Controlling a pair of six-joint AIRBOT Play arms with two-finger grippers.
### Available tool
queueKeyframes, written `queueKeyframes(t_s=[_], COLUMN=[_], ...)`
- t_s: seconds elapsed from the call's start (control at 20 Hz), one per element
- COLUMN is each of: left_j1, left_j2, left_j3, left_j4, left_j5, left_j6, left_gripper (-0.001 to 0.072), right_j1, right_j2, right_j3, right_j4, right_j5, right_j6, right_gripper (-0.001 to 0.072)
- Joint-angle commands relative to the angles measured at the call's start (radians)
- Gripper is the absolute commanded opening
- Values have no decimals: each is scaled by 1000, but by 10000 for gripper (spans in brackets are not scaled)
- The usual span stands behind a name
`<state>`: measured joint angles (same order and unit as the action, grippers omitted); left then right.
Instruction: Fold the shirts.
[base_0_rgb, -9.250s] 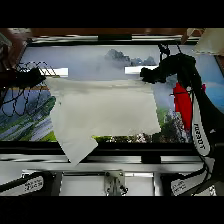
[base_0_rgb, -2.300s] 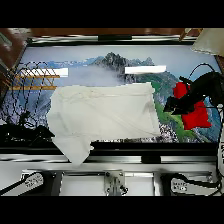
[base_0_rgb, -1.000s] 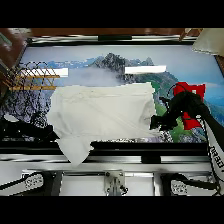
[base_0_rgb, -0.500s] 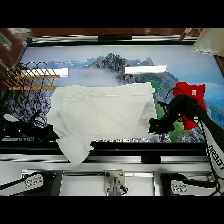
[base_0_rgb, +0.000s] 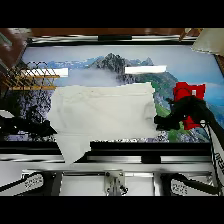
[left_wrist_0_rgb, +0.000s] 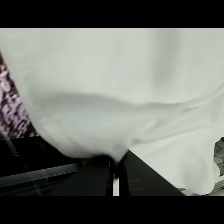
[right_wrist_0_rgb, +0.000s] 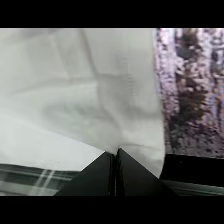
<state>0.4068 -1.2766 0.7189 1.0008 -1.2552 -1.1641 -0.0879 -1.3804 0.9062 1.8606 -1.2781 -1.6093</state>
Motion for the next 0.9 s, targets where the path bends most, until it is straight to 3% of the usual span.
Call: queueKeyframes(t_s=[0.0, 0.25, 0.3, 0.35, 0.4, 0.6, 0.7, 0.75, 0.85], left_j1=[0, -7, -8, -8, -8, -8, -8, -8, -8], left_j2=[12, 10, 10, 10, 10, 10, 10, 10, 10], left_j3=[50, 50, 50, 50, 50, 50, 50, 50, 50], left_j4=[0, 0, 0, 0, 0, 0, 0, 0, 0], left_j5=[-22, -40, -47, -53, -59, -63, -63, -63, -66], left_j6=[1, 1, 2, 2, 2, 2, 5, 5, 4], left_gripper=[39, 39, 40, 39, 40, 40, 40, 40, 40], right_j1=[-87, -48, -32, -22, -21, -95, -164, -188, -212], right_j2=[66, 26, 12, 5, 5, 47, 64, 66, 67], right_j3=[-2, -5, -5, -5, -2, 35, 18, -10, -99], right_j4=[-57, -47, -54, -72, -84, -138, -92, -39, 98], right_j5=[25, 29, 37, 45, 45, -57, -114, -121, -93], right_j6=[47, 58, 60, 64, 64, 63, 51, 26, -51], right_gripper=[66, 70, 148, 391, 547, 547, 547, 631, 662])
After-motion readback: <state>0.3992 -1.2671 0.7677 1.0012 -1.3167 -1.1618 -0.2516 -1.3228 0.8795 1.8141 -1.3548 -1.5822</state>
